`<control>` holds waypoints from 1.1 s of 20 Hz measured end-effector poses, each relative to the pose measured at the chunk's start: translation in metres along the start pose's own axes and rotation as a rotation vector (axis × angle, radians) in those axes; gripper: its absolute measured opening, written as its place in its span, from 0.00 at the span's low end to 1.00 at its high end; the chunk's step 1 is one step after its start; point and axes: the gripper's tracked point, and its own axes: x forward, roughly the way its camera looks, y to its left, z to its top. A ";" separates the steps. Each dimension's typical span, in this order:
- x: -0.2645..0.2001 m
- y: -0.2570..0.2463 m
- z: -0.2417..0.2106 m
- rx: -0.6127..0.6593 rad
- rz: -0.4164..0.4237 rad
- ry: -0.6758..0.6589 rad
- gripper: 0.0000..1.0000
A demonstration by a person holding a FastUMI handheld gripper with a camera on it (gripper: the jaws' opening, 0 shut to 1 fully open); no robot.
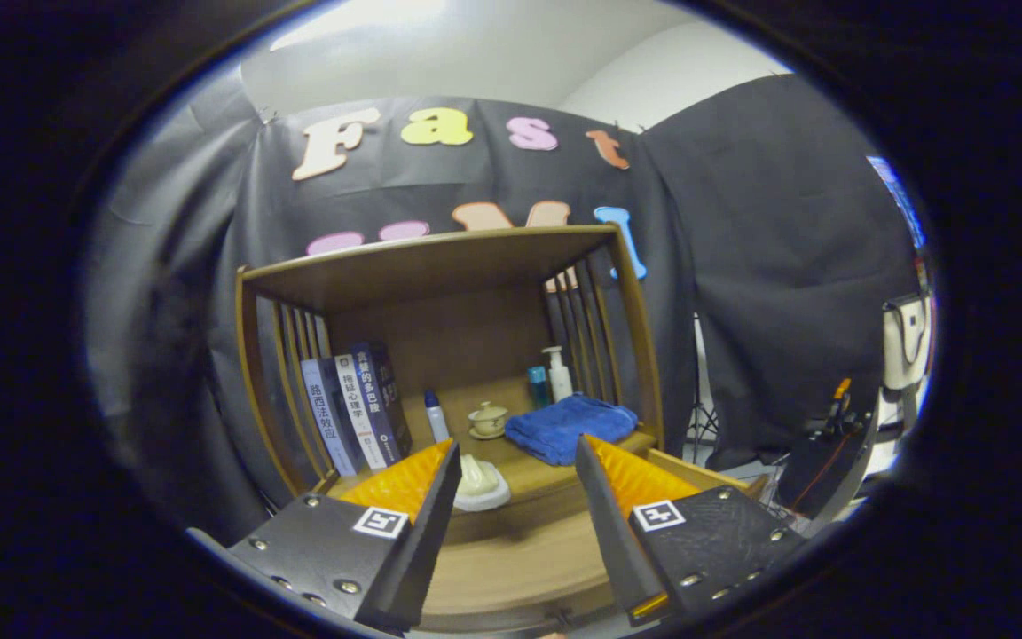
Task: Pull open the drawer, take out the items inside it, and place them on the countertop above the cabinet.
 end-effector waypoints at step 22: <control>-0.101 -0.011 -0.127 -0.127 0.188 0.115 0.97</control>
